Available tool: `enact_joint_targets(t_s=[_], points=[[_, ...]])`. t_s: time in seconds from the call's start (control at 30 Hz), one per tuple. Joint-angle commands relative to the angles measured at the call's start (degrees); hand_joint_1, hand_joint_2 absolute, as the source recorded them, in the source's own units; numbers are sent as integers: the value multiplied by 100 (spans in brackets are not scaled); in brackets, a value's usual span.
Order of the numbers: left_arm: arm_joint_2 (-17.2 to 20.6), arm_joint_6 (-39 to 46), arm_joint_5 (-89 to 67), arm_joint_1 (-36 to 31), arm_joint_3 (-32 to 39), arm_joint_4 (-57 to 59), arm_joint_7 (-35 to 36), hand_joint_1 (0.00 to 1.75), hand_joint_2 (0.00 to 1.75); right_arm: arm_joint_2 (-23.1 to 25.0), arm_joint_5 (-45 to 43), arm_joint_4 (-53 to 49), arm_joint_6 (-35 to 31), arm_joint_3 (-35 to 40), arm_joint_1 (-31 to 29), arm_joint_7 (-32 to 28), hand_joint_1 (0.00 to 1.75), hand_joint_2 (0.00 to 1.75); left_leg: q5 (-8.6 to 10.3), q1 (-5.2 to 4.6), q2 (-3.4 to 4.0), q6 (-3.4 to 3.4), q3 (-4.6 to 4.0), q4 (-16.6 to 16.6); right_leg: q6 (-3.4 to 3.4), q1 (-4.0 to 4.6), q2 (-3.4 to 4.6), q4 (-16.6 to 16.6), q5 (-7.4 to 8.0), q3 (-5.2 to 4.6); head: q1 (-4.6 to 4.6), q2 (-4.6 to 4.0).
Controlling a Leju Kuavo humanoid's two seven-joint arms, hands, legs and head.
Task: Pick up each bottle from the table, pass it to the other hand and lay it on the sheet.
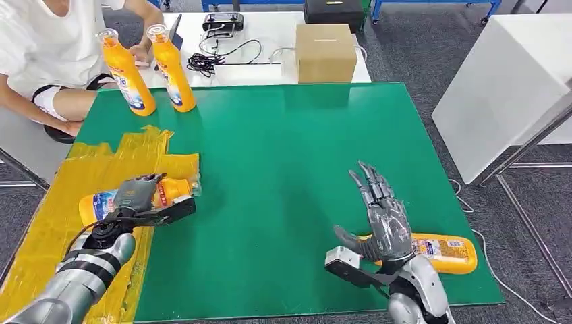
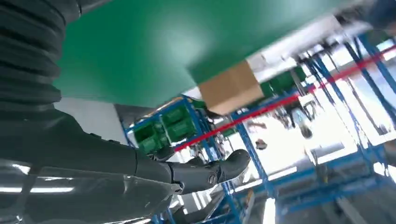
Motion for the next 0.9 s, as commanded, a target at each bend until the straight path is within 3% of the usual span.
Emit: enact_joint_targets(t_s=[0.03,0.27,0.37,0.5,0.53,0.7,0.9], points=[[-495,1488,678,793,951,-642,-685,0,175,-1353,450,351,525,213,312,807,0,0,0,-1,8,0,22,-12,6,-1,5,-19,5,25,0,0],[-487,1446,681,826,969,-726,-687,0,175,-1345,435,340,501,204,307,793,0,0,-5,0,12,-1,9,1,2,3,7,-9,-2,9,0,0],[-595,1750,881,917,1144,-911,-966,0,175,-1873,268,280,769,216,497,1066,0,0,0,-2,3,2,-4,2,4,0,-1,-6,0,-4,-4,0],[-780,1923,1682,1102,1194,-1526,-1635,0,175,-3315,-90,-112,1050,-81,1361,1450,0,0,-7,-6,-19,7,-9,10,11,-5,-22,-3,-11,-2,-4,0],[-821,1919,1912,1165,1190,-1696,-1762,0,175,-3481,-150,-150,1050,-268,1563,1585,0,0,-3,-10,-21,8,-19,11,10,-9,-23,3,-10,-15,-2,0],[-1006,1805,3127,1704,1087,-3089,-2408,0,175,-3293,553,127,1298,-523,1562,2133,0,0,-5,-15,-5,8,-28,8,8,-14,-7,-4,-2,-23,0,0],[-1000,1752,3264,1752,1048,-3254,-2430,0,175,-3231,627,167,1338,-465,1505,2220,0,0,-13,-15,17,7,-9,1,3,-11,5,-16,-2,-13,-2,0]])
